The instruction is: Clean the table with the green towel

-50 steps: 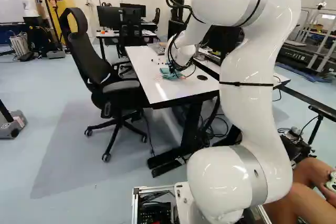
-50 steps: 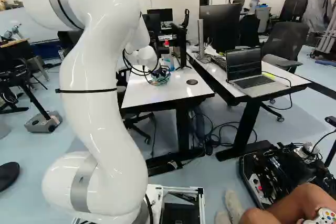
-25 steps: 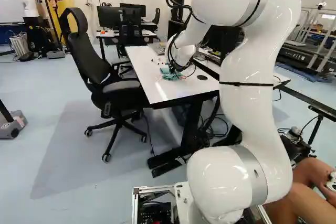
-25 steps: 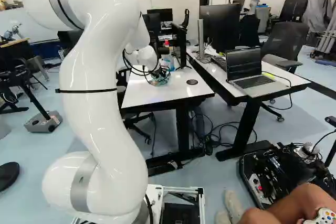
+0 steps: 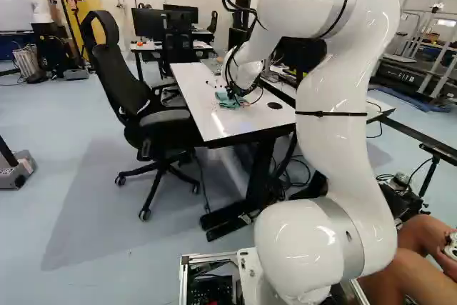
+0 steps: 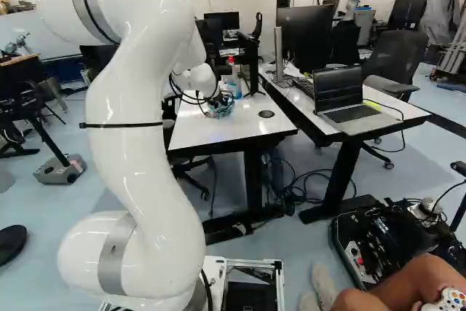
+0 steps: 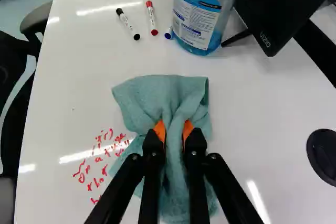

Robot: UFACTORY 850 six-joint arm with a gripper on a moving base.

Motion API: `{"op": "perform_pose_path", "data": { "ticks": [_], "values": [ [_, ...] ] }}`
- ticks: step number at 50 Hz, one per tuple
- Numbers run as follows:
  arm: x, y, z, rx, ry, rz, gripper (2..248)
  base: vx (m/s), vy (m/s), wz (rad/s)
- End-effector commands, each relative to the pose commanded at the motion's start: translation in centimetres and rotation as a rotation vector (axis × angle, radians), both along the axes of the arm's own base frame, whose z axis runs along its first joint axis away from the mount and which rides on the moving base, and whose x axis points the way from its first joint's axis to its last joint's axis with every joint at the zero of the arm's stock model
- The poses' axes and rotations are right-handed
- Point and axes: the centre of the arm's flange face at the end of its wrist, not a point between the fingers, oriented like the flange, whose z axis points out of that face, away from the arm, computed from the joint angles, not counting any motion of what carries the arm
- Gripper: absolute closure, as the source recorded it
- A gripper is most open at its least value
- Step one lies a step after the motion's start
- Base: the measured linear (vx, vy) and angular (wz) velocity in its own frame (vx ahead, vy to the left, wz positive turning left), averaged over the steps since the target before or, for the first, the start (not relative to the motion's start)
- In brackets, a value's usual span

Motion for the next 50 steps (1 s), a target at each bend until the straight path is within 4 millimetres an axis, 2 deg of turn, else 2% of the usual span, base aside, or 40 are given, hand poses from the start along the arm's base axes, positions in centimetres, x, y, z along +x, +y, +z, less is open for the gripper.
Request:
{"op": "perform_pose_path", "data": {
  "ticks": [30,50],
  "values": [
    [0.5,5.1,-0.1,0.001,-0.007,0.079,195,0.000,0.000,0.000],
    [-1.2,8.2,0.0,0.000,0.002,0.131,195,0.000,0.000,0.000]
  ]
}}
